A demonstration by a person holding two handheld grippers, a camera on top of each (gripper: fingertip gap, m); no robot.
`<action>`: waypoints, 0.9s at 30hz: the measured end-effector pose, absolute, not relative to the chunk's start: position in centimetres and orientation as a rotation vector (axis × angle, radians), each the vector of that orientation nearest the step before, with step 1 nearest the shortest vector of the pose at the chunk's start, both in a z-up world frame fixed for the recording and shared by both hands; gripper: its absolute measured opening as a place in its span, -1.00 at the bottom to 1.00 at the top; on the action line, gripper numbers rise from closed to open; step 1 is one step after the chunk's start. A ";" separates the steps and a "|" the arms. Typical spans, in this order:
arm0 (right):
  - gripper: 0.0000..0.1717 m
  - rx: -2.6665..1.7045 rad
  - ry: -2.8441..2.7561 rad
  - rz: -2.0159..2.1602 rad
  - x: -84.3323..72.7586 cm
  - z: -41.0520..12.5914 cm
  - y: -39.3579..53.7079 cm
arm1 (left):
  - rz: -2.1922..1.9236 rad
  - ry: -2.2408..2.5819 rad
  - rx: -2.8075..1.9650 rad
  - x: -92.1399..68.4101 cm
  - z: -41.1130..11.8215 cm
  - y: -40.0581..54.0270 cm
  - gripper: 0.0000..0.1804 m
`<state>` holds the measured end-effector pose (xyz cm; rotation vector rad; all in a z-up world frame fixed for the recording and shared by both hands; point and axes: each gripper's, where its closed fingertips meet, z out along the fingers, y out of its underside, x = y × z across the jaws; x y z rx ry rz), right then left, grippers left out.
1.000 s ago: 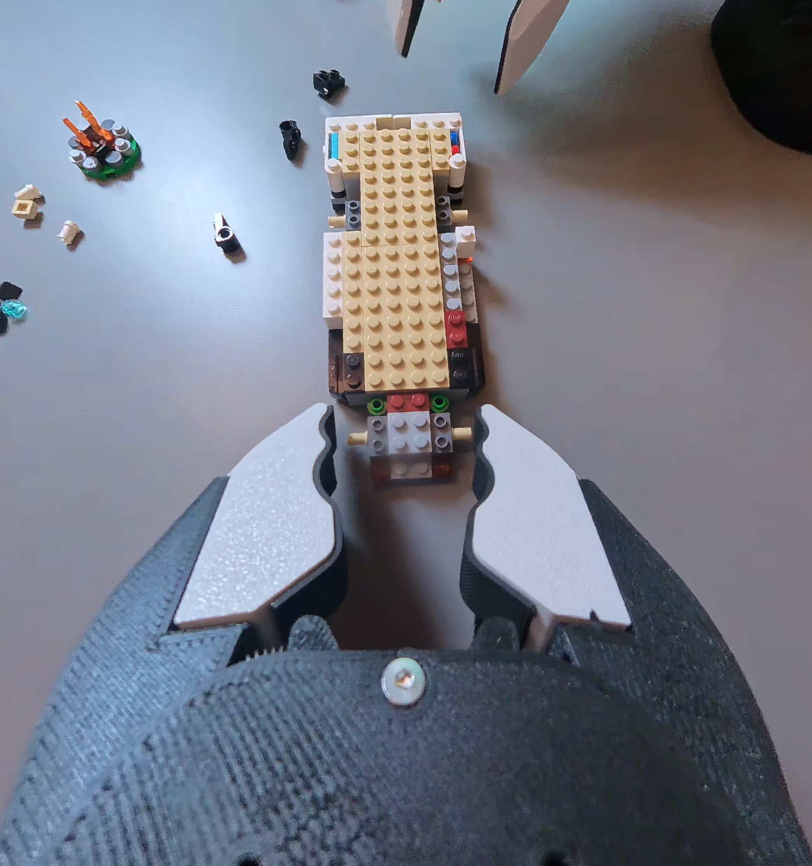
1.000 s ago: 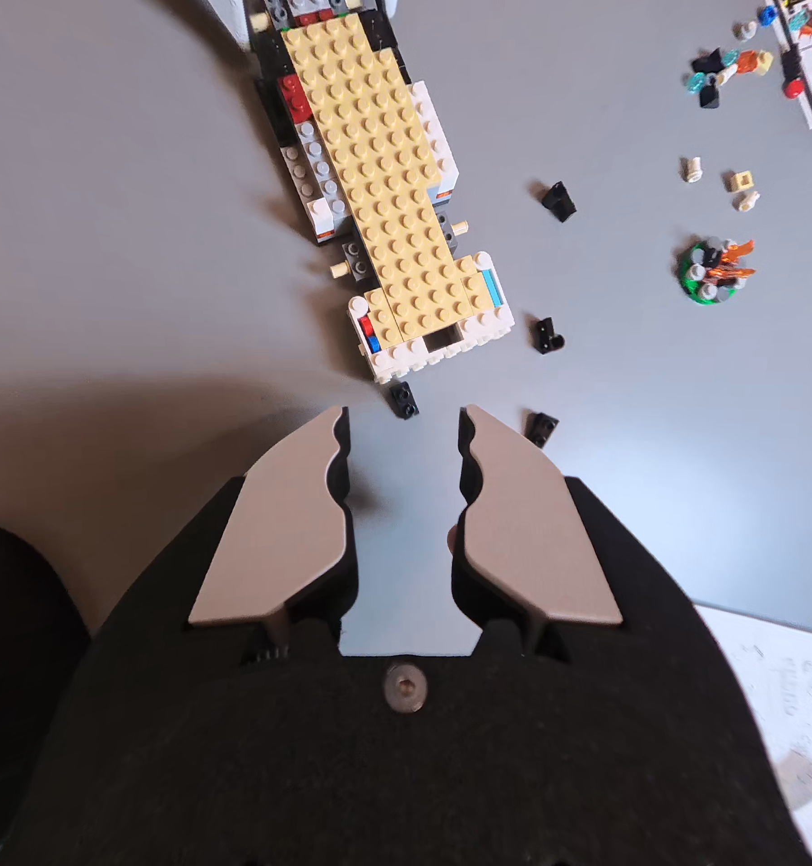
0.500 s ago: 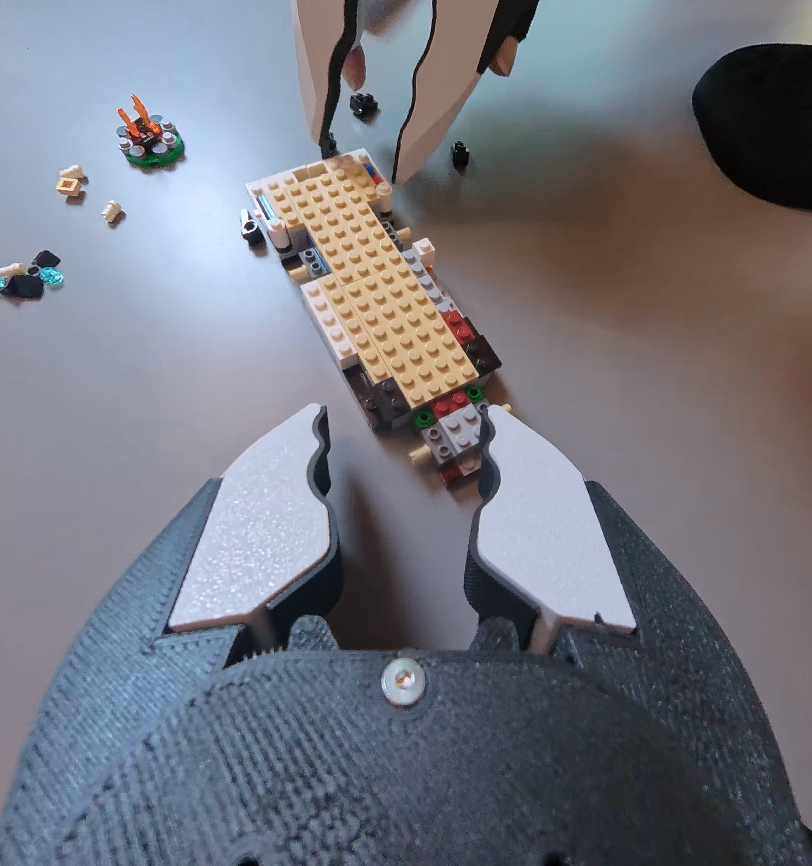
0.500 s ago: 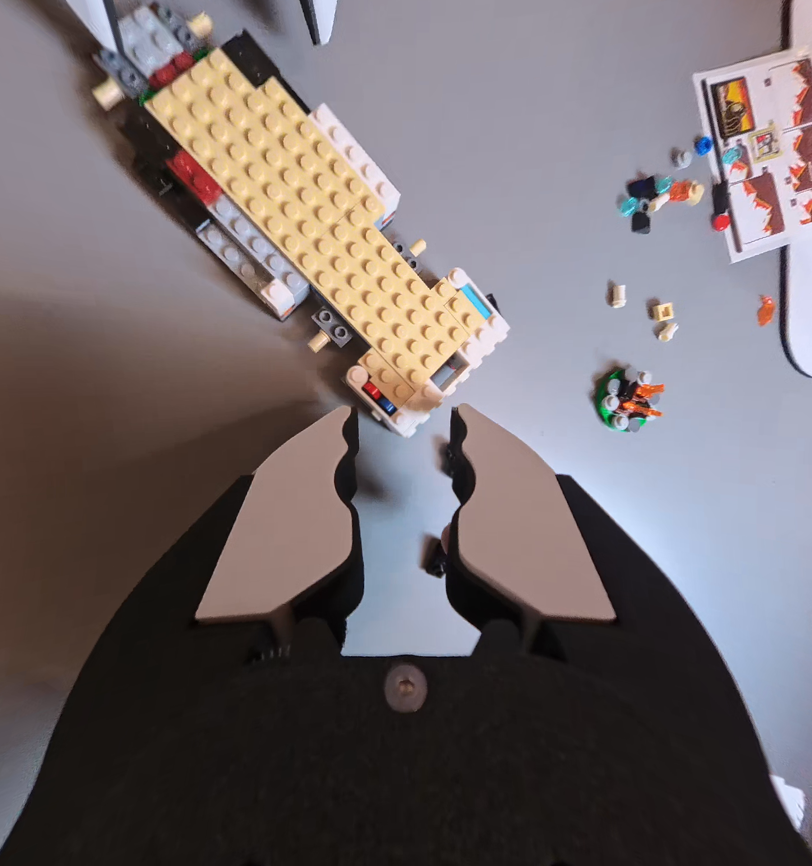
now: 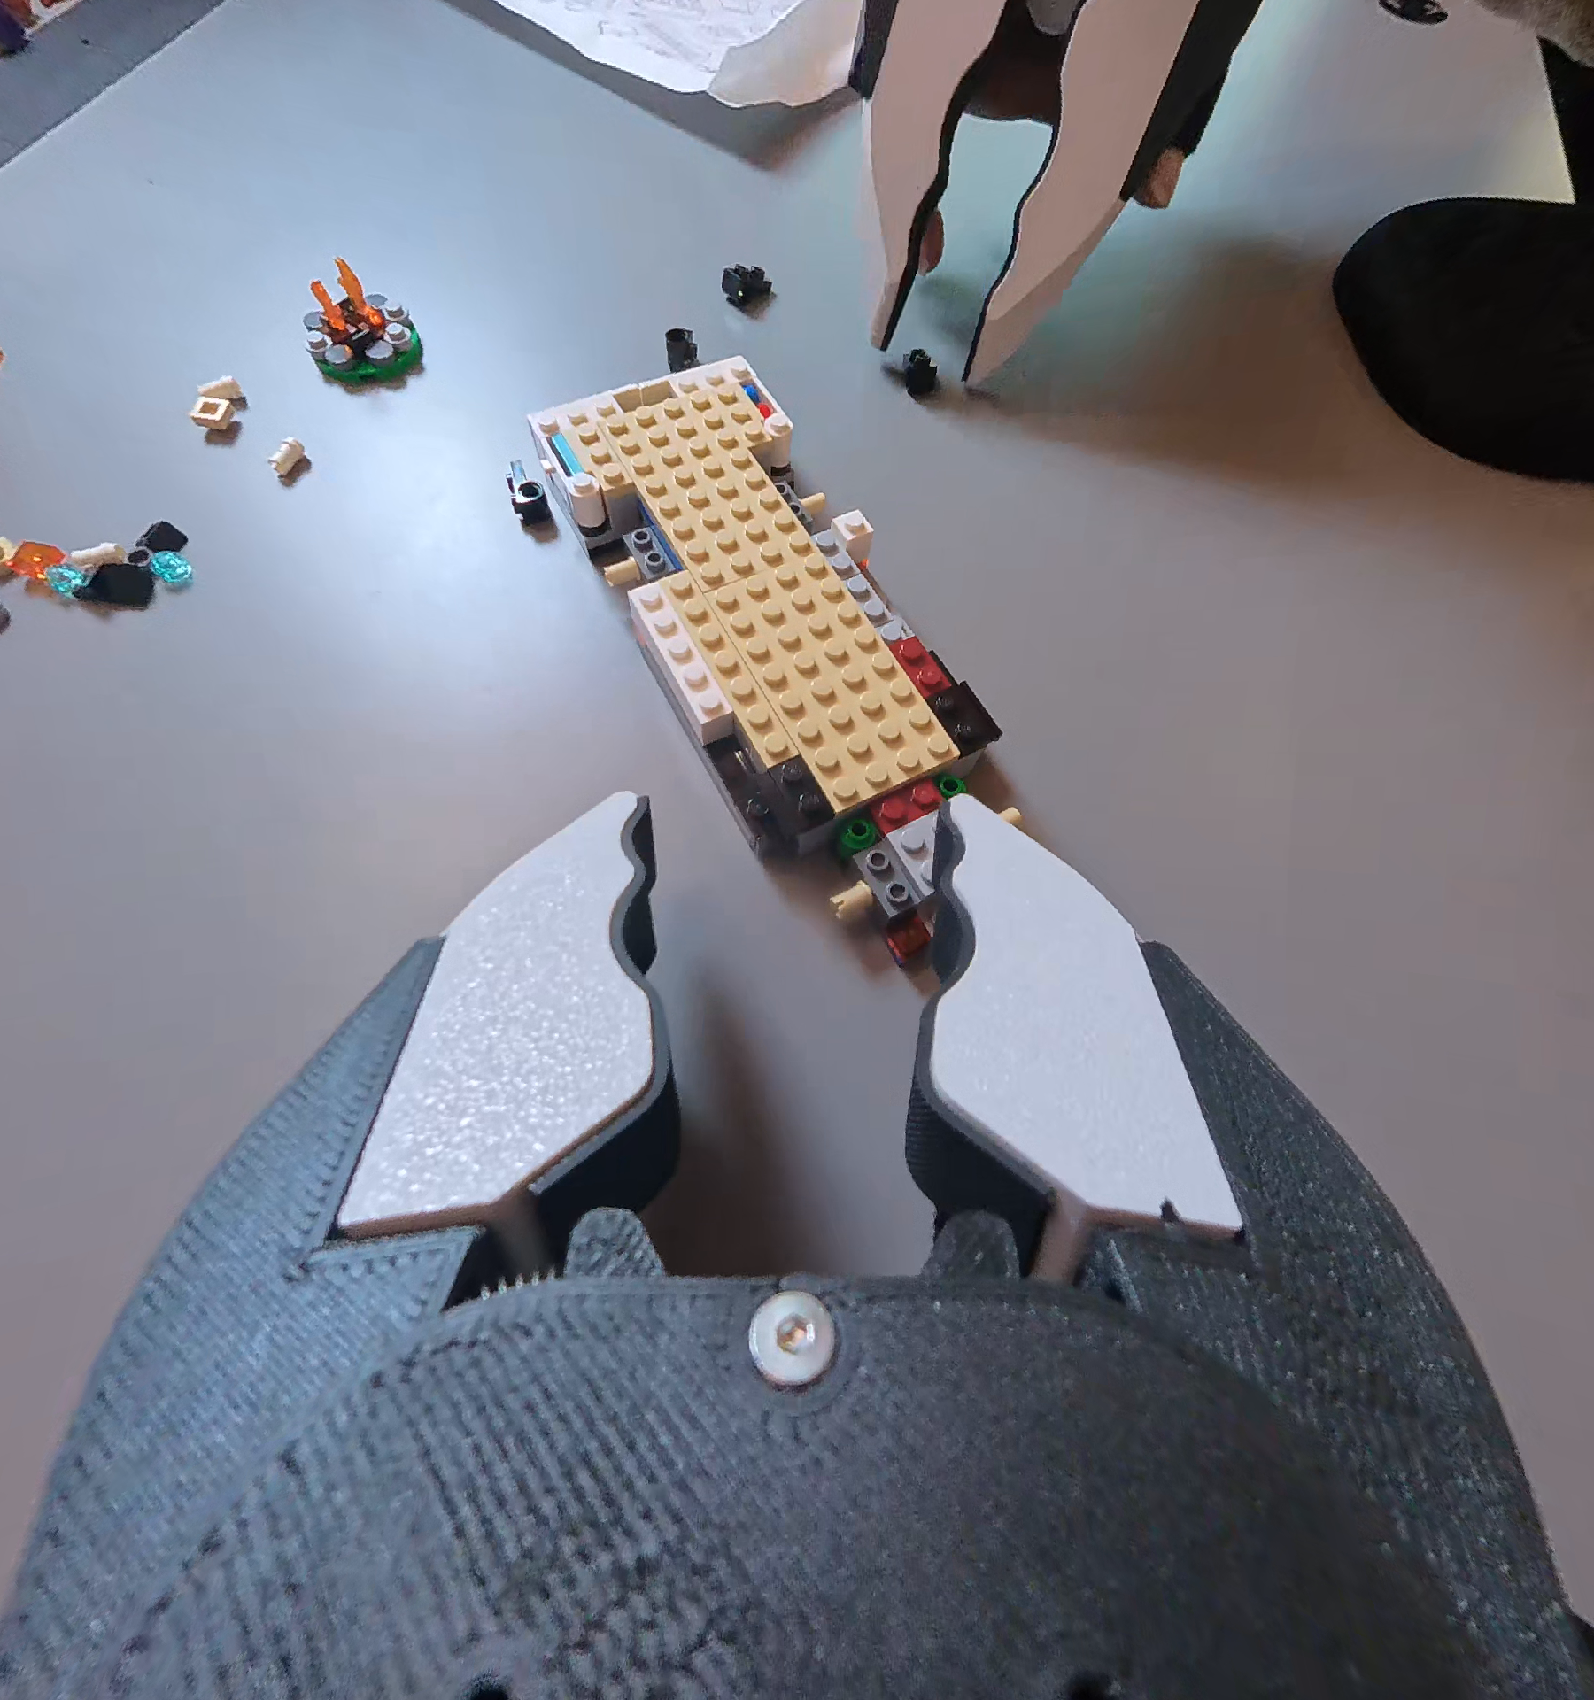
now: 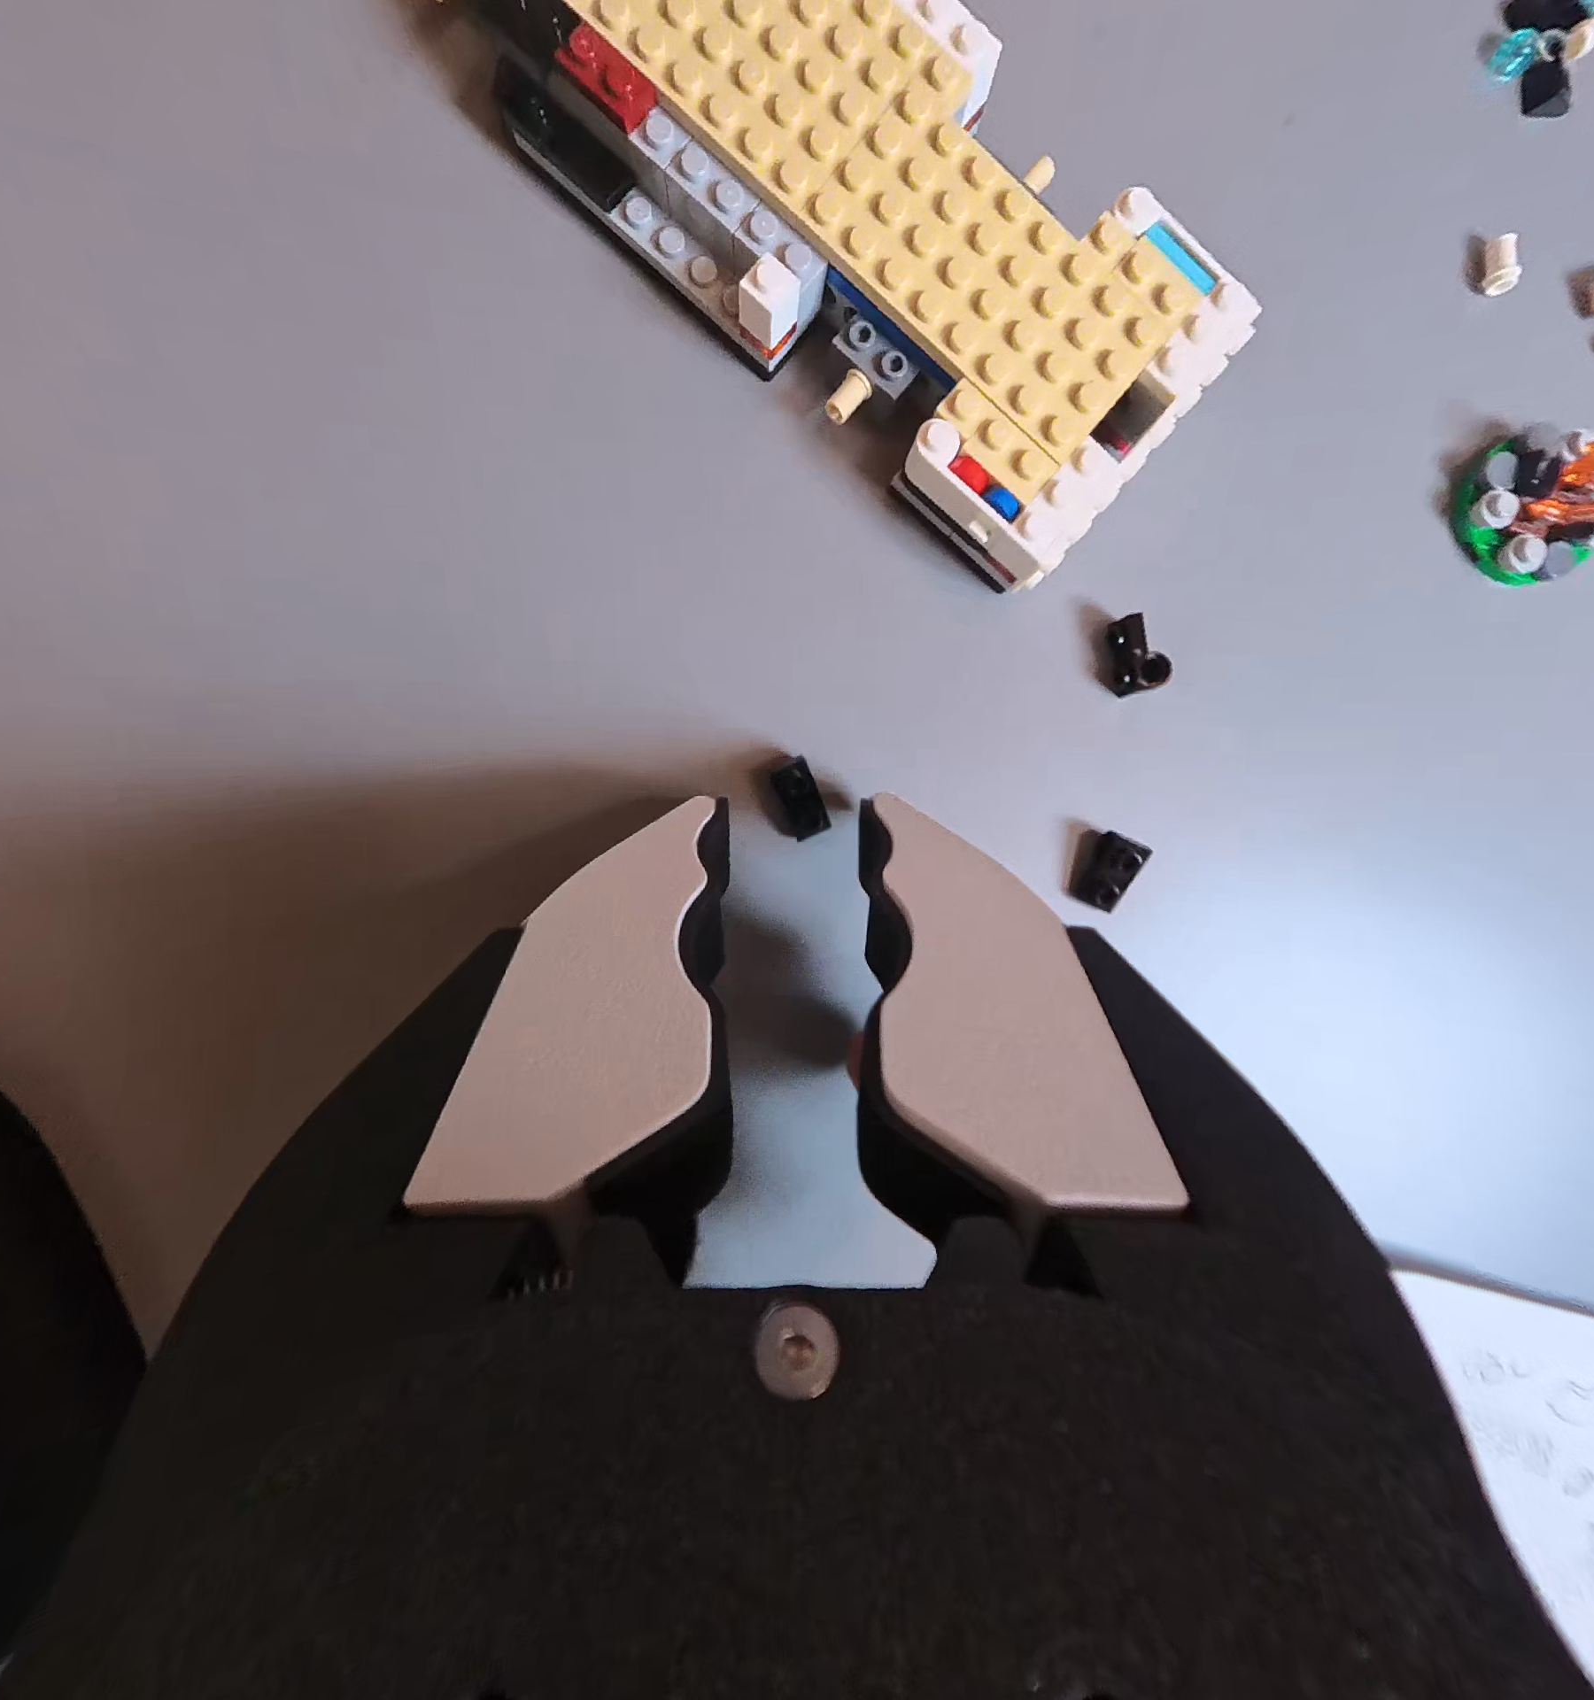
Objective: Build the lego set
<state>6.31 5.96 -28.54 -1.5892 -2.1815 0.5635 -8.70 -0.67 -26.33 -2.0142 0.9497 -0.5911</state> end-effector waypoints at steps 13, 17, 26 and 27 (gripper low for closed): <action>-0.90 -1.487 -2.212 0.542 3.6 -28.5 3.7 | -0.643 1.019 -2.041 -7.8 -27.2 -1.9 -0.36; -0.90 -1.464 -2.225 0.525 2.9 -28.5 3.0 | -0.637 1.057 -2.039 -7.4 -27.5 -2.3 -0.36; -0.90 -1.420 -2.242 0.446 1.7 -28.5 2.4 | -0.631 1.186 -1.982 -6.1 -27.5 -3.9 -0.43; -0.90 -1.419 -2.242 0.443 1.7 -28.5 2.3 | -0.612 1.194 -1.980 -6.1 -27.6 -3.9 -0.43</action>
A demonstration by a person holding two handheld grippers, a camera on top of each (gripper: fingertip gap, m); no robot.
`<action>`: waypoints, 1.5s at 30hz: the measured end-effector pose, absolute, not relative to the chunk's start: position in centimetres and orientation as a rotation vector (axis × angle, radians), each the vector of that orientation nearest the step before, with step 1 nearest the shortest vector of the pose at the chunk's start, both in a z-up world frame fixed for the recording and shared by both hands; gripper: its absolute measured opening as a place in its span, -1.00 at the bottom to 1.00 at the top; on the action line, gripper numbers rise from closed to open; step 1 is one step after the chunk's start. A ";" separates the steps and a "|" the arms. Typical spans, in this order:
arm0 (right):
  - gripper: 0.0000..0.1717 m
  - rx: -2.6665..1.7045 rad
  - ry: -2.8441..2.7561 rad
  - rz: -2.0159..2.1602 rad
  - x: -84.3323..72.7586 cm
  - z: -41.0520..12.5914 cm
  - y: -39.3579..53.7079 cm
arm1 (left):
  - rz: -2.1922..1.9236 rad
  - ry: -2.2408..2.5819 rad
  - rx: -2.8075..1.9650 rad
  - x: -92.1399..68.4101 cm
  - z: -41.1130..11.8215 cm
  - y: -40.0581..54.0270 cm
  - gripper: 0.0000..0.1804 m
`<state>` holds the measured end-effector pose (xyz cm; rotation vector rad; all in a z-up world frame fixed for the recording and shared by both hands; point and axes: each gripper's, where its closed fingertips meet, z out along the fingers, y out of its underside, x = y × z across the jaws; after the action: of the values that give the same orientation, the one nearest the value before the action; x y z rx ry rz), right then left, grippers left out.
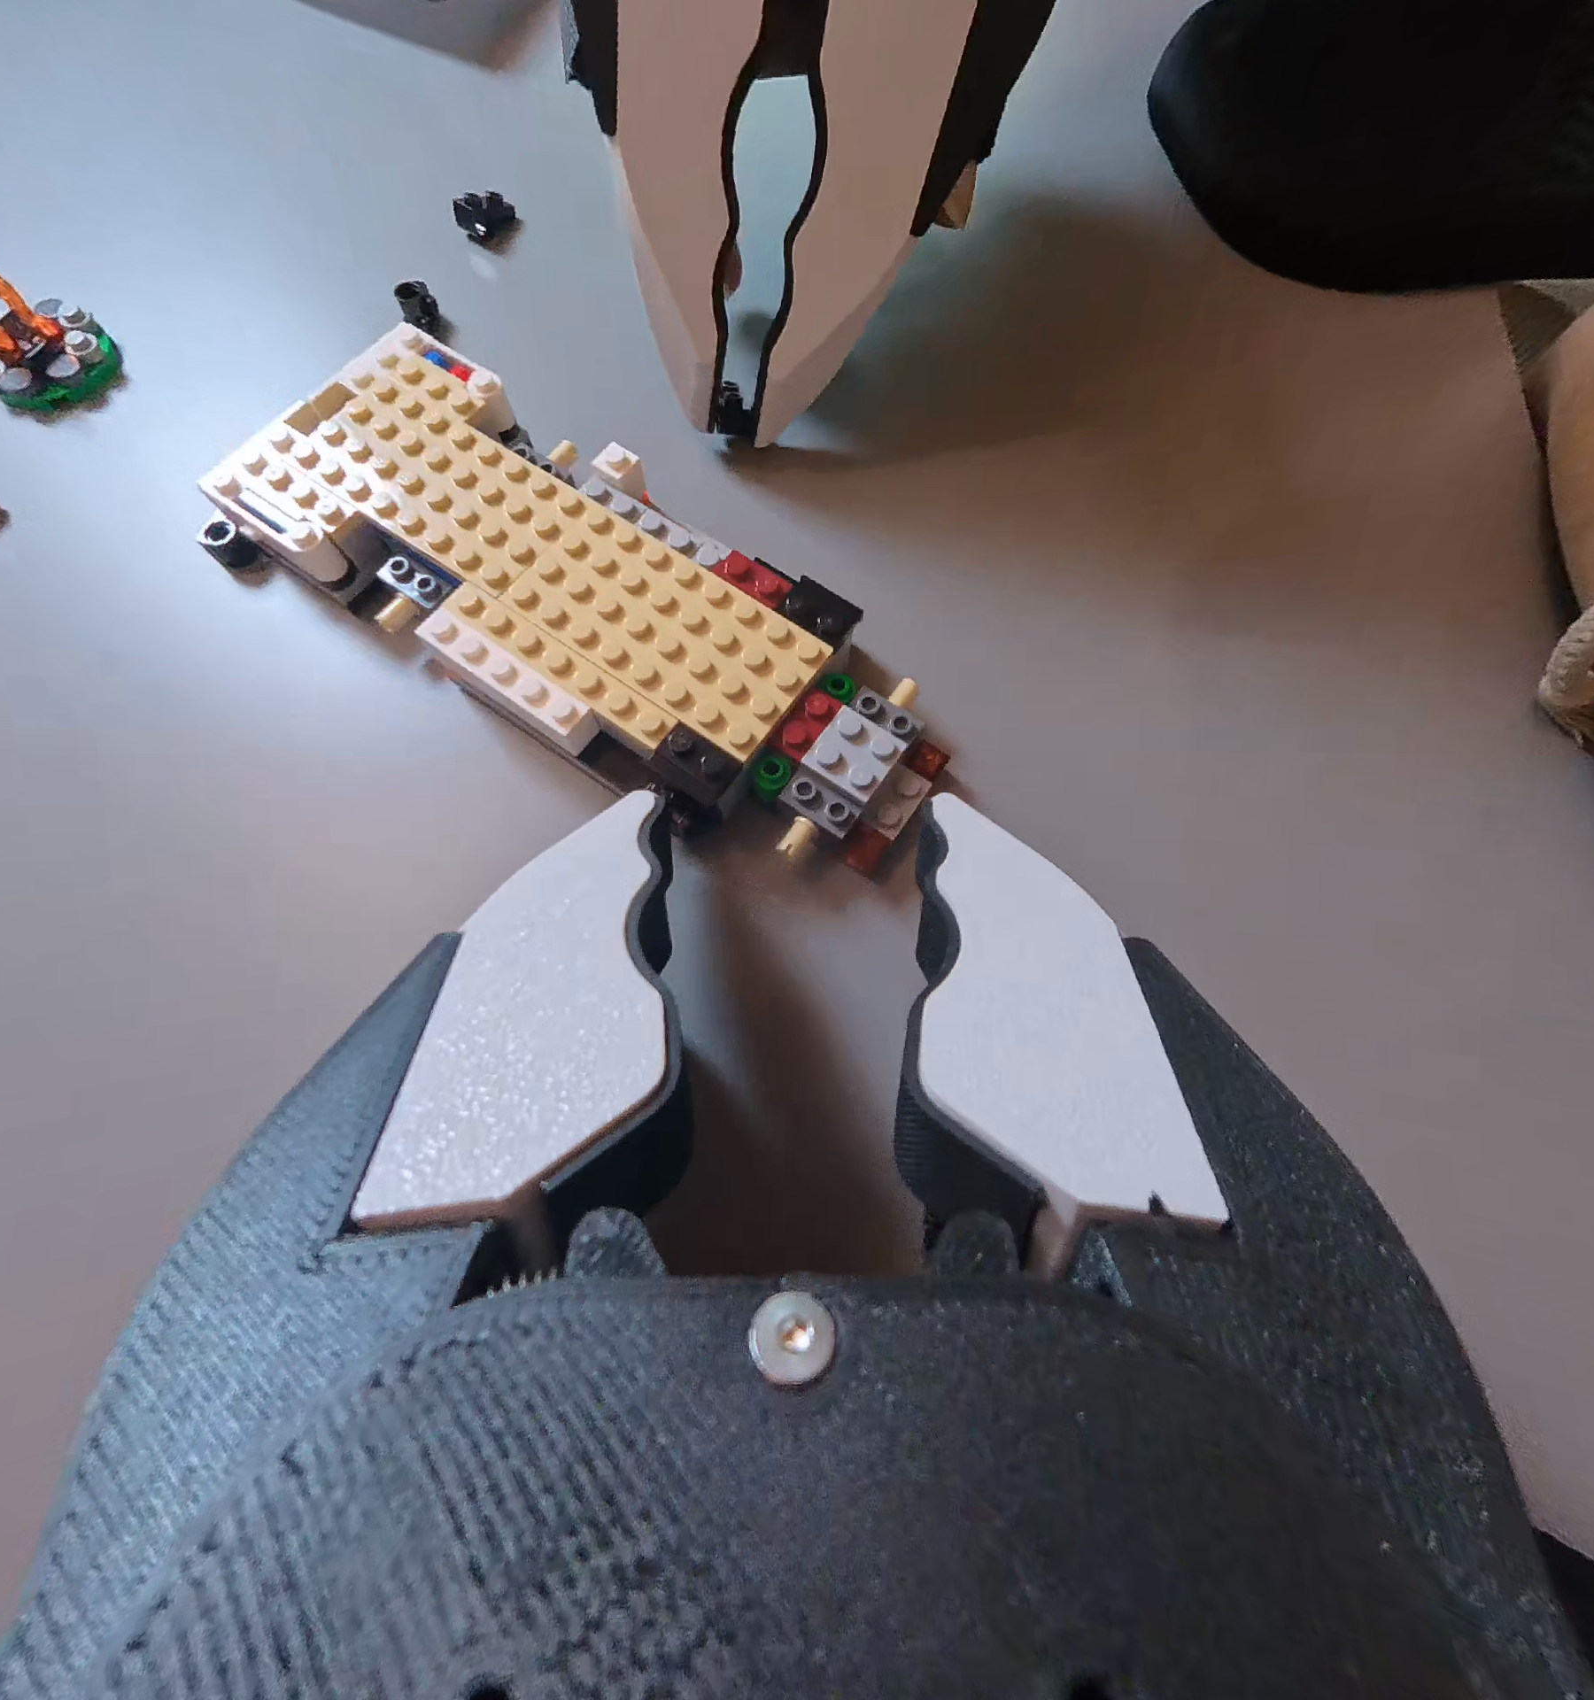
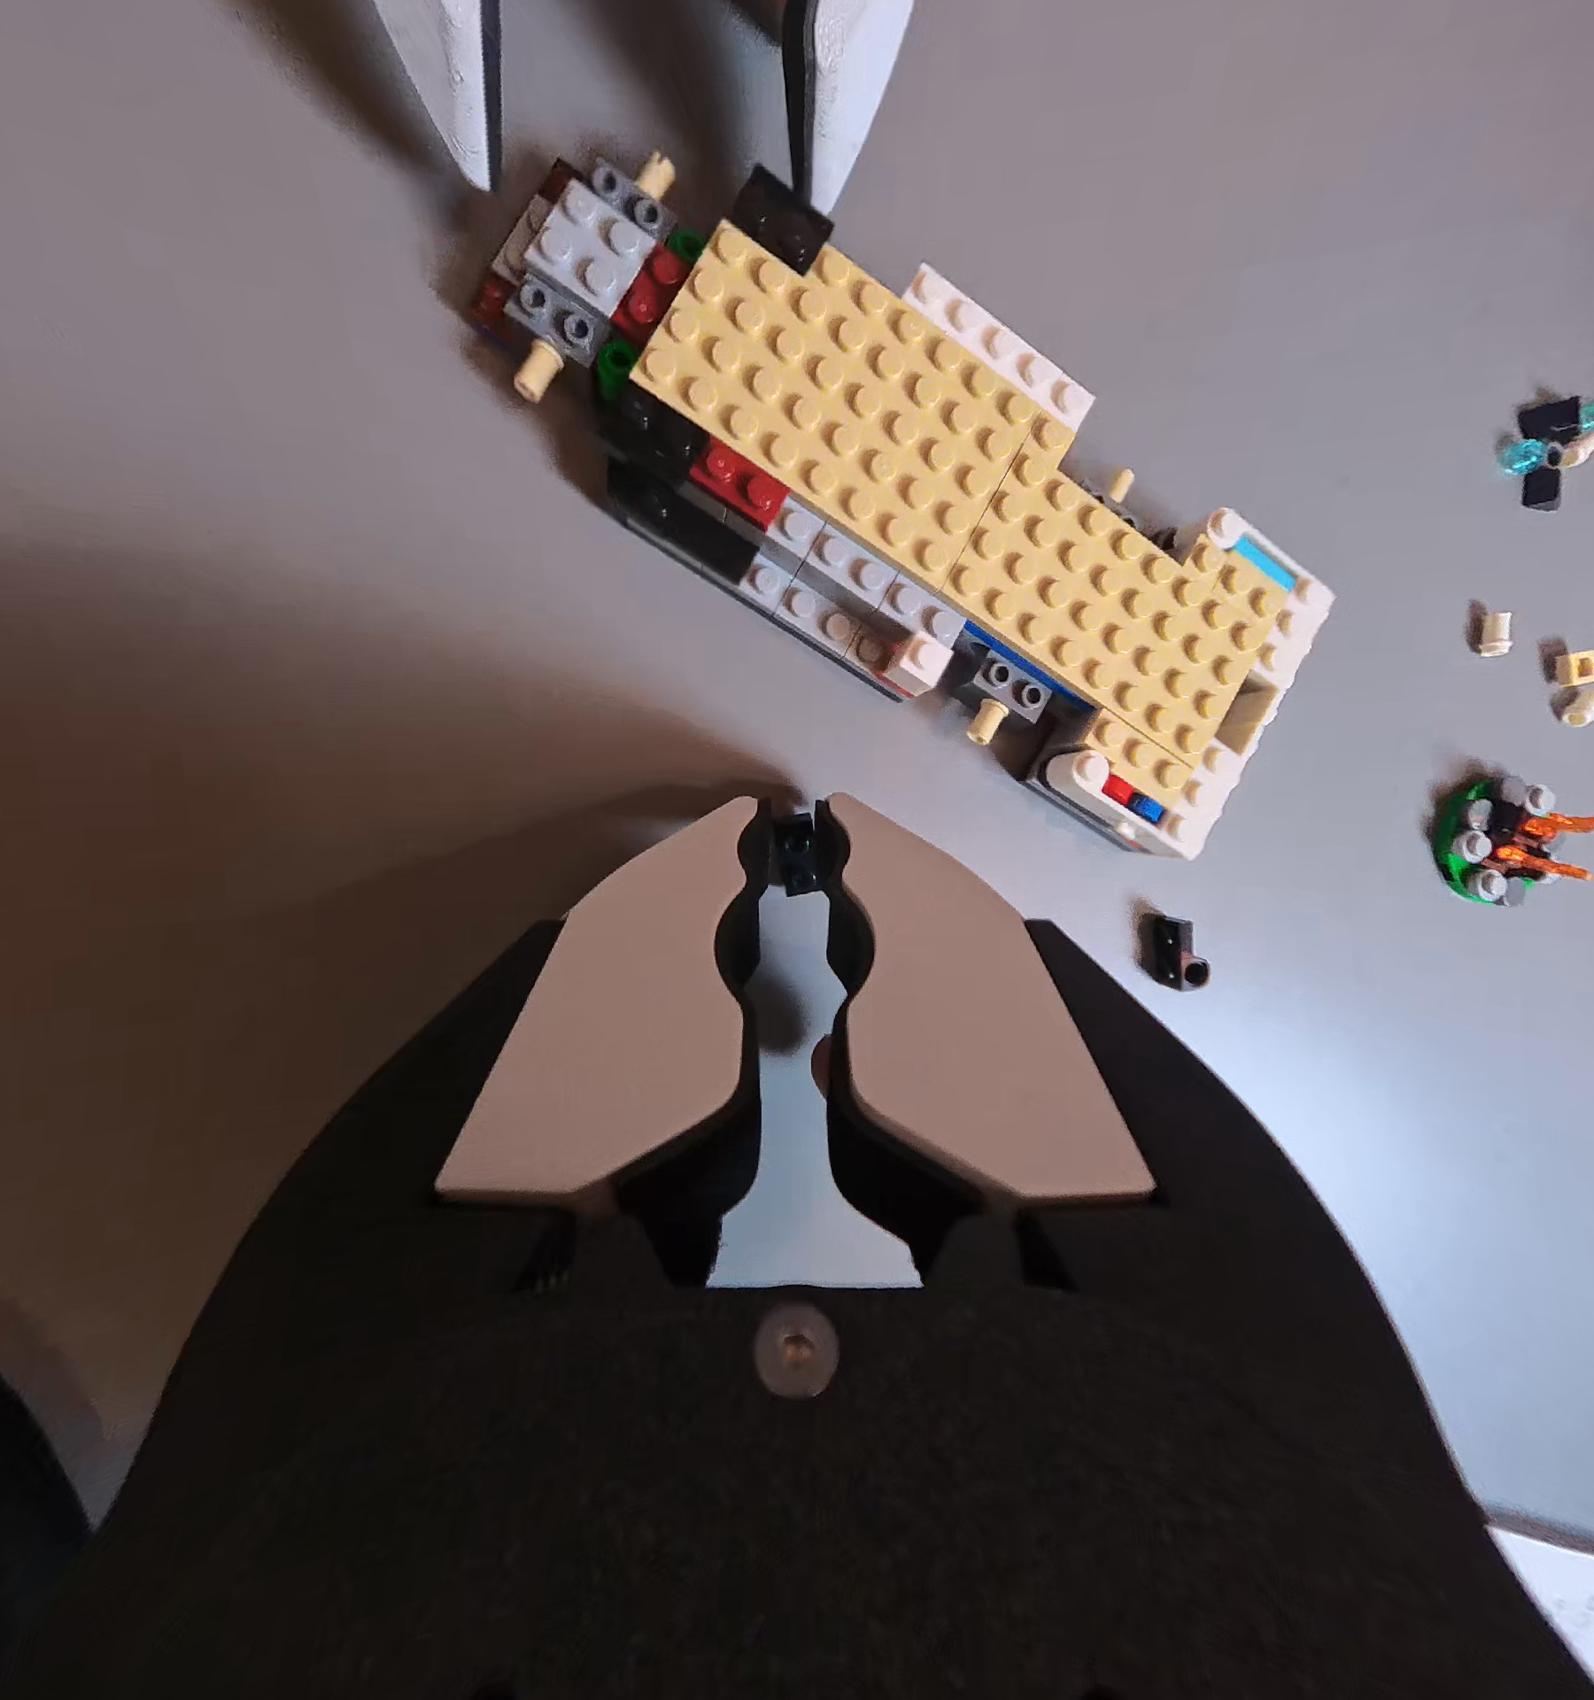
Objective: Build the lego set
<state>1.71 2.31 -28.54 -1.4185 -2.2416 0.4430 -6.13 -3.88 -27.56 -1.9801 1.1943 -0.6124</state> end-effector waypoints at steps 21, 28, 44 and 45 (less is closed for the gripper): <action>-0.77 -1.454 -2.244 0.526 2.8 -27.9 0.6 | -0.617 1.145 -1.965 -6.5 -26.9 -3.4 -0.47; -0.76 -1.493 -2.207 0.560 3.9 -27.5 0.7 | -0.611 1.152 -1.966 -6.5 -27.0 -3.5 -0.47; -0.73 -1.581 -2.160 0.548 2.5 -28.4 0.5 | -0.634 1.257 -1.938 -5.4 -27.6 -4.9 -0.48; -0.73 -1.571 -2.158 0.550 2.5 -28.3 0.5 | -0.638 1.261 -1.934 -5.4 -27.6 -4.9 -0.49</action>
<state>2.47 0.47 -28.28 -1.5711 -2.1578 0.5504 -5.35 -4.93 -27.57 -1.9335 1.2614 -0.6383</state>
